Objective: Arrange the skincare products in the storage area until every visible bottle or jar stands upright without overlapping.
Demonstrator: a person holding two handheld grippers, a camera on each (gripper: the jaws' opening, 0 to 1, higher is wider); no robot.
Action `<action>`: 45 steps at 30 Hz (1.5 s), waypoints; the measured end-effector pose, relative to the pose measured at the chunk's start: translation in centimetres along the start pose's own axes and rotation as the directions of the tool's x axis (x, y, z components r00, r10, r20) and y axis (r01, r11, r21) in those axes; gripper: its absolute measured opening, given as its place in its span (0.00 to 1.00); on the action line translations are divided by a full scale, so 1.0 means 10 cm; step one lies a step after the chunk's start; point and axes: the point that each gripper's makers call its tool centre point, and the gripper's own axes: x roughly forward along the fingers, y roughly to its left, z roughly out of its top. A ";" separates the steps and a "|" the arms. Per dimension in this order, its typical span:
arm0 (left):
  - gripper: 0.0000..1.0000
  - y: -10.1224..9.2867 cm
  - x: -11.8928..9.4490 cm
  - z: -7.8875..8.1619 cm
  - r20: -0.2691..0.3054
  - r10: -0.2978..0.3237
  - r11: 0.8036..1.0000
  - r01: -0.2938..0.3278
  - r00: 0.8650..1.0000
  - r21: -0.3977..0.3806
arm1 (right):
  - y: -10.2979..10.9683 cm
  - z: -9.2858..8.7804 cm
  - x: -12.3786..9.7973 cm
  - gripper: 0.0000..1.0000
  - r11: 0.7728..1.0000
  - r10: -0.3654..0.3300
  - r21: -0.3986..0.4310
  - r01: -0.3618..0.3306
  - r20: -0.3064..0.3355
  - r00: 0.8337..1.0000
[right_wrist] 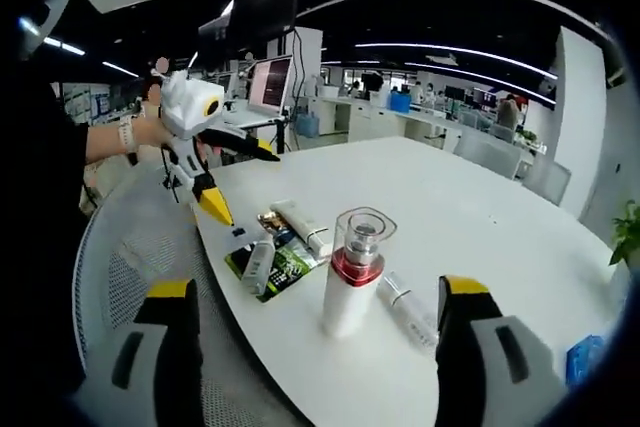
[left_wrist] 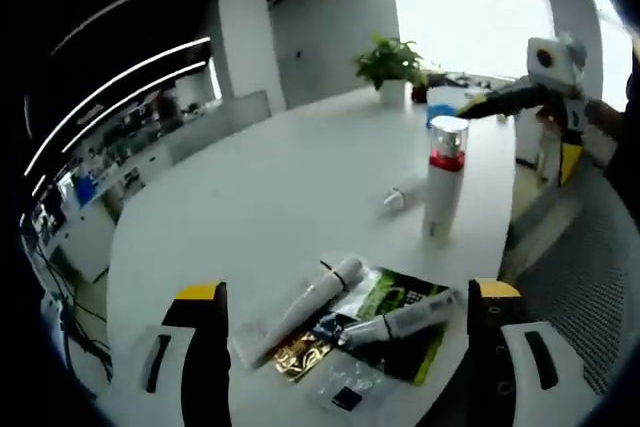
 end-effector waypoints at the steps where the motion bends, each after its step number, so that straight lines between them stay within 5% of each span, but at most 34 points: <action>1: 0.97 0.03 0.02 -0.04 -0.018 -0.013 0.999 0.013 1.000 0.034 | 0.01 0.01 0.00 0.99 1.000 -0.008 0.006 0.008 -0.004 1.000; 11: 0.94 0.31 0.11 -0.25 -0.079 -0.118 0.987 0.125 0.990 0.098 | 0.04 0.20 0.04 0.99 0.993 -0.105 0.044 0.106 -0.003 0.994; 21: 0.85 0.49 0.30 -0.45 -0.159 -0.236 0.944 0.265 0.959 0.196 | 0.13 0.30 0.11 0.99 0.975 -0.205 0.076 0.208 -0.035 0.978; 34: 0.65 0.54 0.57 -0.59 -0.237 -0.378 0.860 0.434 0.895 0.268 | 0.27 0.25 0.05 0.99 0.940 -0.309 0.120 0.319 -0.095 0.946; 37: 0.63 0.57 0.62 -0.65 -0.266 -0.392 0.834 0.462 0.881 0.301 | 0.30 0.27 0.05 0.99 0.932 -0.328 0.123 0.340 -0.103 0.939; 43: 0.56 0.63 0.71 -0.72 -0.296 -0.405 0.817 0.488 0.865 0.308 | 0.32 0.29 0.05 0.99 0.910 -0.378 0.138 0.392 -0.112 0.919; 45: 0.49 0.62 0.71 -0.77 -0.323 -0.422 0.793 0.518 0.847 0.321 | 0.36 0.29 0.06 0.99 0.905 -0.387 0.142 0.402 -0.122 0.914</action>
